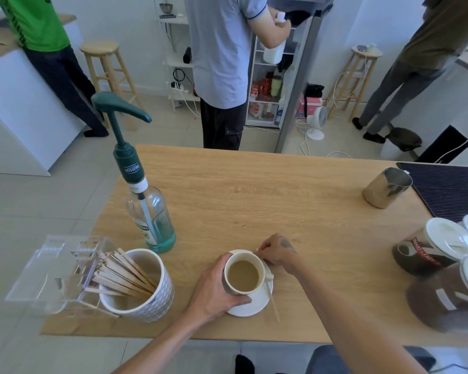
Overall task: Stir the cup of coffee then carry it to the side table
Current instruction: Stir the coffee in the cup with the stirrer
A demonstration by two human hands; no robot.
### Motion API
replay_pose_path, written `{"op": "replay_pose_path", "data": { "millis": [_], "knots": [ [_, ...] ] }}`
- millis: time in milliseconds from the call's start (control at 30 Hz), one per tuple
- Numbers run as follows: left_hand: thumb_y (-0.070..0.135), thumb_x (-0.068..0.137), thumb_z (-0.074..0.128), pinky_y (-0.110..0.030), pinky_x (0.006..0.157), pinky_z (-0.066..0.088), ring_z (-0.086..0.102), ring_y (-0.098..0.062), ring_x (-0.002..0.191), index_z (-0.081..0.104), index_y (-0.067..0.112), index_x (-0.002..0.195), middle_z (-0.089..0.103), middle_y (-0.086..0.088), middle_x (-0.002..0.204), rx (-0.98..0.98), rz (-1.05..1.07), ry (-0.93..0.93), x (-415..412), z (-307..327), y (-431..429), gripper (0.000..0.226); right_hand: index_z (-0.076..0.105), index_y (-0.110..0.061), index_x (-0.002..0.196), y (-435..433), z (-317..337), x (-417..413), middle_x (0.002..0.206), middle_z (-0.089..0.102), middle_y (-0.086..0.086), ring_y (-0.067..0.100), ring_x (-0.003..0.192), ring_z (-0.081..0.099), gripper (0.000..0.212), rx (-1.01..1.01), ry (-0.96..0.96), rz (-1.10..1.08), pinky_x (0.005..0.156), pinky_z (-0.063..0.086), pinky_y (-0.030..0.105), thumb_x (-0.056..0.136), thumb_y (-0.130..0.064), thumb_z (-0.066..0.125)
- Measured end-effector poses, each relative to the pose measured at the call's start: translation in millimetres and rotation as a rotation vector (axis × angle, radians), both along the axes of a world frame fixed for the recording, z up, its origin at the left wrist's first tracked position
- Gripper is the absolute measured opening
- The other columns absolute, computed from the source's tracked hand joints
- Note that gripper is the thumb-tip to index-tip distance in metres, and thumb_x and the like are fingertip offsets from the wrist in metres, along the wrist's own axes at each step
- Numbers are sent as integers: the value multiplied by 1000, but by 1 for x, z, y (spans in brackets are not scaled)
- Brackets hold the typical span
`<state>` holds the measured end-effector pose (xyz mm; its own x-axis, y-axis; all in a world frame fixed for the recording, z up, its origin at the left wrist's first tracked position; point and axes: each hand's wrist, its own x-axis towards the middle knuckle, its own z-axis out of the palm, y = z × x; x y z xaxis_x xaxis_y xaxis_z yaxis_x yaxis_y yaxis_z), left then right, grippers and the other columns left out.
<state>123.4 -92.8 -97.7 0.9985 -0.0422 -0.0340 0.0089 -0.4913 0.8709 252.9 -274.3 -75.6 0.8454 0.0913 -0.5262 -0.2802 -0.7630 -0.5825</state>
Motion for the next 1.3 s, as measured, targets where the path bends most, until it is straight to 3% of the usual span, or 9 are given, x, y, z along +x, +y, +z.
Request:
{"op": "replay_pose_path", "data": {
  "millis": [133,300,467,700,800,1000,1100,1200,1300],
  "knots": [
    [44,53,98,-17,95,49,60,7,117,48,47,130,63,29,126,8,5,12,0,-1,-2,92,67,-13,69,-16,16,-4,57,57,-2,13,53,49,18,36,-27,-99,45,38,24,85,-21,71],
    [44,53,97,-18,96,49,58,12,116,48,51,127,63,31,124,6,8,5,-2,-2,-6,89,58,-13,79,-44,57,-17,75,74,3,20,64,62,21,14,-343,-132,64,53,35,96,-25,59],
    [44,52,96,-22,97,52,61,5,116,48,55,122,64,30,123,1,3,-5,-5,-2,-12,85,56,-6,93,-65,111,-54,71,76,7,10,48,60,14,324,-627,-350,44,49,22,101,-17,54],
    [47,51,95,-34,101,54,62,1,118,48,52,127,64,25,127,-3,-17,15,-9,-1,-18,89,68,-4,97,-62,112,-110,79,77,10,15,65,69,8,603,-672,-662,60,61,23,94,-10,64],
    [55,46,96,-40,114,46,53,-9,135,43,34,150,56,15,147,26,-24,53,-8,-5,-16,118,69,-6,95,-57,92,-120,81,78,11,18,67,71,5,642,-656,-739,64,61,26,91,-9,68],
    [62,45,95,-40,123,37,39,-13,149,30,29,160,42,9,161,72,-66,55,-7,-3,-17,137,68,-12,94,-47,69,-133,70,76,-1,10,60,73,15,376,-770,-684,65,61,33,84,-13,78],
    [59,51,96,-37,124,33,34,-14,152,27,27,163,36,7,165,80,-71,42,-5,0,-18,135,66,-11,95,-40,63,-132,71,73,-5,5,61,71,19,238,-851,-537,57,57,17,82,-12,80],
    [67,52,91,-40,121,38,40,-15,148,32,29,161,43,7,162,91,-83,45,-3,0,-20,130,67,-12,91,-32,54,-130,74,74,-6,6,60,72,16,201,-858,-423,55,58,20,82,-15,80],
    [74,52,88,-44,111,48,51,-13,137,39,34,153,53,12,150,109,-96,49,-2,-3,-19,119,68,-13,80,-29,47,-130,70,74,-6,7,59,70,12,158,-842,-355,58,50,9,84,-19,78]
  ]
}}
